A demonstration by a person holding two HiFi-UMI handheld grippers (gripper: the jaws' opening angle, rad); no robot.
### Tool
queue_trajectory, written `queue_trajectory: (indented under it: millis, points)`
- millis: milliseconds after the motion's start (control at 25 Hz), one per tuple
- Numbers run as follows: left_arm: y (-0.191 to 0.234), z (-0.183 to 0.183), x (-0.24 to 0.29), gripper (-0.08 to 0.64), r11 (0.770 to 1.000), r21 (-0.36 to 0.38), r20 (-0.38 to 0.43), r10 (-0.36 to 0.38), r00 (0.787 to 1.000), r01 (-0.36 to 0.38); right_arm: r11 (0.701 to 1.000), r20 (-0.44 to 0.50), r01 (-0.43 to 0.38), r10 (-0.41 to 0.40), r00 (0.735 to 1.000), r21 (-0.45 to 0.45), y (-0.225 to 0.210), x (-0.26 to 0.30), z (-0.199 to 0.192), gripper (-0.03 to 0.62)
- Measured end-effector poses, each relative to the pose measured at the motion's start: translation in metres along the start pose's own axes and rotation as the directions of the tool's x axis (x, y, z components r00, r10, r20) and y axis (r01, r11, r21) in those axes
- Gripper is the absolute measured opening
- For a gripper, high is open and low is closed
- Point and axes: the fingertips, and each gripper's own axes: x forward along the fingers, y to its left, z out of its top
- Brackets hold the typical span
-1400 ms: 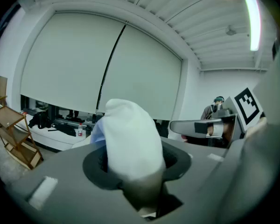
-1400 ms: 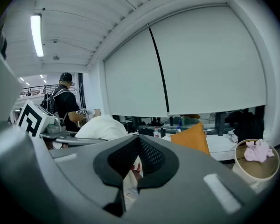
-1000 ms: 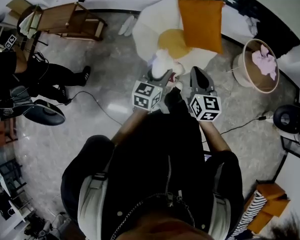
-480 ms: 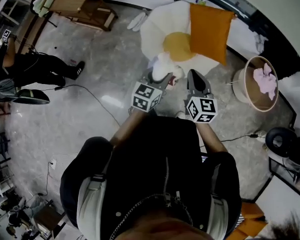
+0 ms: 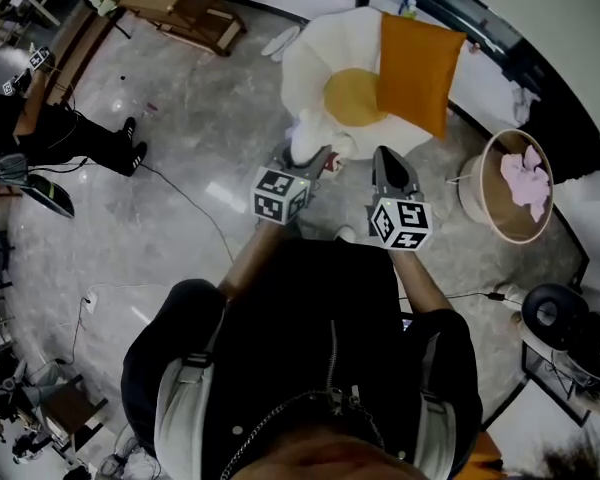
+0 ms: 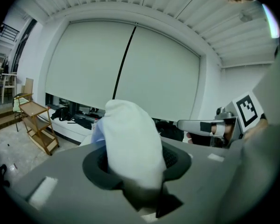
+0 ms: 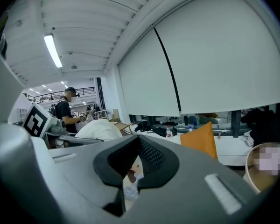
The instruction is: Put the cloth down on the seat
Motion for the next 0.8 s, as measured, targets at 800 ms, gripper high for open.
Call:
queue_trajectory:
  millis: [800]
  points:
    - [-0.071, -0.02, 0.011, 0.175, 0.994, 0.008, -0.047, 0.106, 0.993, -0.106, 0.993, -0.032, -0.102, 0.104, 0.994, 0.058, -0.053, -0.058, -0.024, 0.002]
